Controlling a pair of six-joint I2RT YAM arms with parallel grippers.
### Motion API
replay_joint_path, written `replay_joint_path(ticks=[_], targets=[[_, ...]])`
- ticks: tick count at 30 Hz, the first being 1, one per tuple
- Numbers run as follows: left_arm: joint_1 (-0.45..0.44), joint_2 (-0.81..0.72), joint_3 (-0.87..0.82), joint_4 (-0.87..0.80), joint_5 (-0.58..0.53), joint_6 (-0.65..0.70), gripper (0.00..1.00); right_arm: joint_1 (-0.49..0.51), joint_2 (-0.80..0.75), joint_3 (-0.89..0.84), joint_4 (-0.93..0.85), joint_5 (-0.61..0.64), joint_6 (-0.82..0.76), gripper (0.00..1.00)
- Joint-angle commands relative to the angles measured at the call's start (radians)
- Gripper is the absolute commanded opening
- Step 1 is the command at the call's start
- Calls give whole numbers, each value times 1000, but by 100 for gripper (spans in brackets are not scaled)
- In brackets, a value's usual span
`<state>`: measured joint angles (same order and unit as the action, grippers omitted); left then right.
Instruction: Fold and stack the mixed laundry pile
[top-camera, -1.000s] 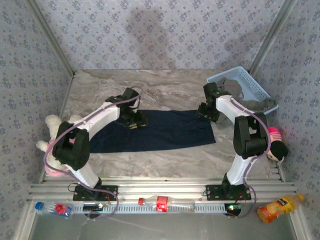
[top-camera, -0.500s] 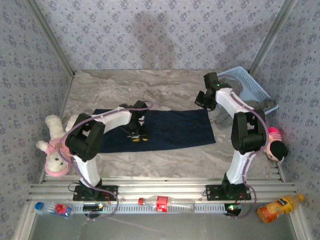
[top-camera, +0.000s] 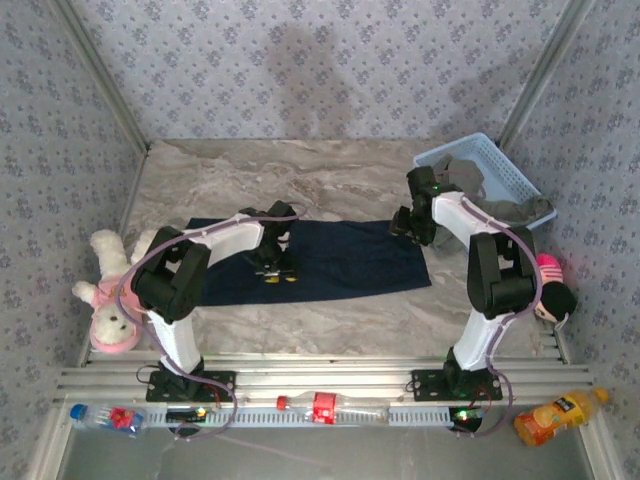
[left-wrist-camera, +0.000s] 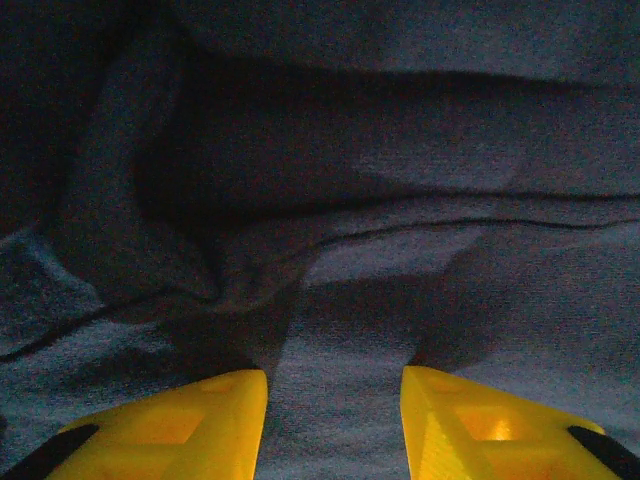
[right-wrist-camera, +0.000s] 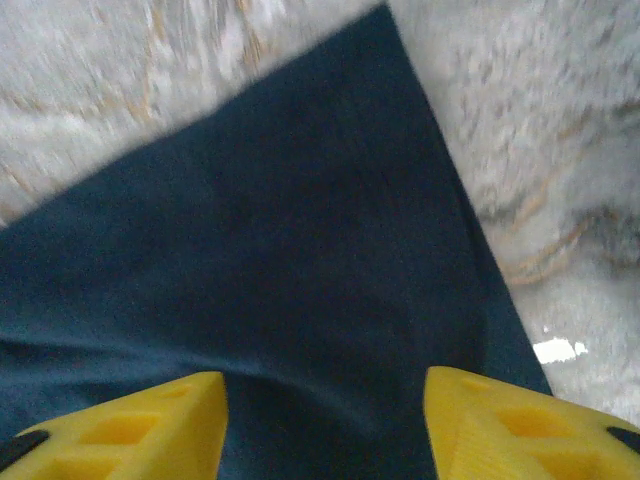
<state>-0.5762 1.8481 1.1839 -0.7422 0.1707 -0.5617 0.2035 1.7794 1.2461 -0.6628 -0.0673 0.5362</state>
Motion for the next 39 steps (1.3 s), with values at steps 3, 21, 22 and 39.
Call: replay_joint_path(ticks=[3, 21, 22, 39], targets=[[2, 43, 5, -44, -34, -2, 42, 19, 5, -32, 17, -29, 57, 62], [25, -95, 197, -112, 17, -64, 74, -6, 172, 230, -2, 112, -45, 53], [41, -105, 213, -120, 4, -71, 77, -2, 144, 227, -7, 121, -52, 55], [231, -254, -43, -69, -79, 38, 73, 114, -177, -81, -15, 64, -21, 69]])
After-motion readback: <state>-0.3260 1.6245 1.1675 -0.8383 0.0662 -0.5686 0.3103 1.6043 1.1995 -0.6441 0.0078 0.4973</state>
